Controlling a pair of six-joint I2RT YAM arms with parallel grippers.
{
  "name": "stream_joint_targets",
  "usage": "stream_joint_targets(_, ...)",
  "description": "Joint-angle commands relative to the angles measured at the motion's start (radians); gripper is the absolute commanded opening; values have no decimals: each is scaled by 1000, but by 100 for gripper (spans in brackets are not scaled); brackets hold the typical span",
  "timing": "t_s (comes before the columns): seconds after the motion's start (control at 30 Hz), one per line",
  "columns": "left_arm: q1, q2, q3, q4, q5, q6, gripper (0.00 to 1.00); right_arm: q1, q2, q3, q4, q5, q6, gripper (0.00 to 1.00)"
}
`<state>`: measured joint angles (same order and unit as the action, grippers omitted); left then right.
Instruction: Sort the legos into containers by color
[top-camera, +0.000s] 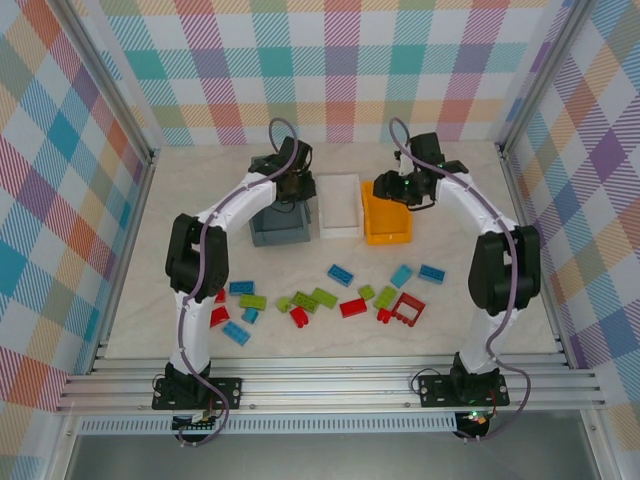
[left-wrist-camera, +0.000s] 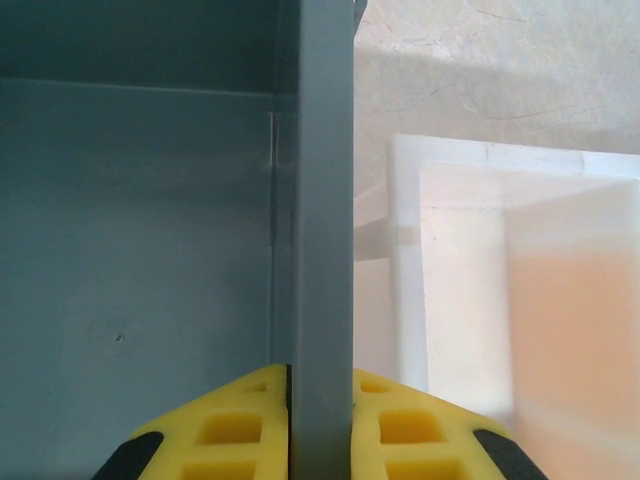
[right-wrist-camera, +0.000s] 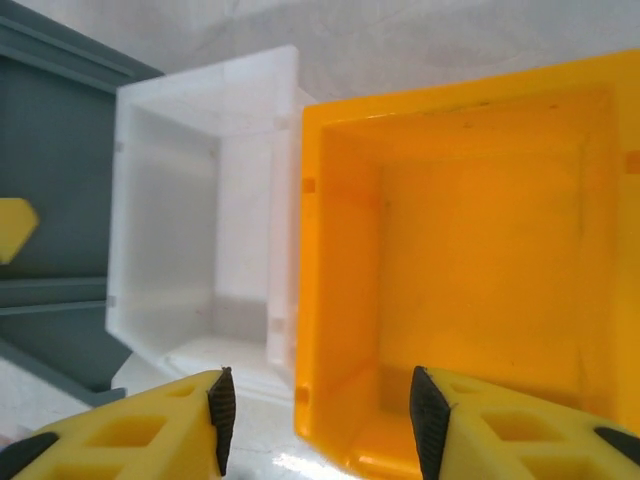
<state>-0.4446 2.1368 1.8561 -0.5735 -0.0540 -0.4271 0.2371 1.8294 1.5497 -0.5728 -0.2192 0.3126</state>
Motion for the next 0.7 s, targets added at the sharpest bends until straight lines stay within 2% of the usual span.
stream_joint_targets(0.0,11,48,-5,-78,25,-24,15,7,-98,-52,-17,47,52,55)
stream_joint_targets(0.17,9,25,8,-73,78,-43,37,8,-263,-180,-19,106,143,59)
stream_joint_targets(0.33,8,-36,2,-68,103,-73,49,8,-428,-295,-76,167,230,61)
stream_joint_targets(0.5,4,-171,-38,-28,134,-139,65,30,-575,-392,-182,213,384,60)
stream_joint_targets(0.67,-45,-373,-155,46,191,-156,71,51,-683,-500,-282,254,543,60)
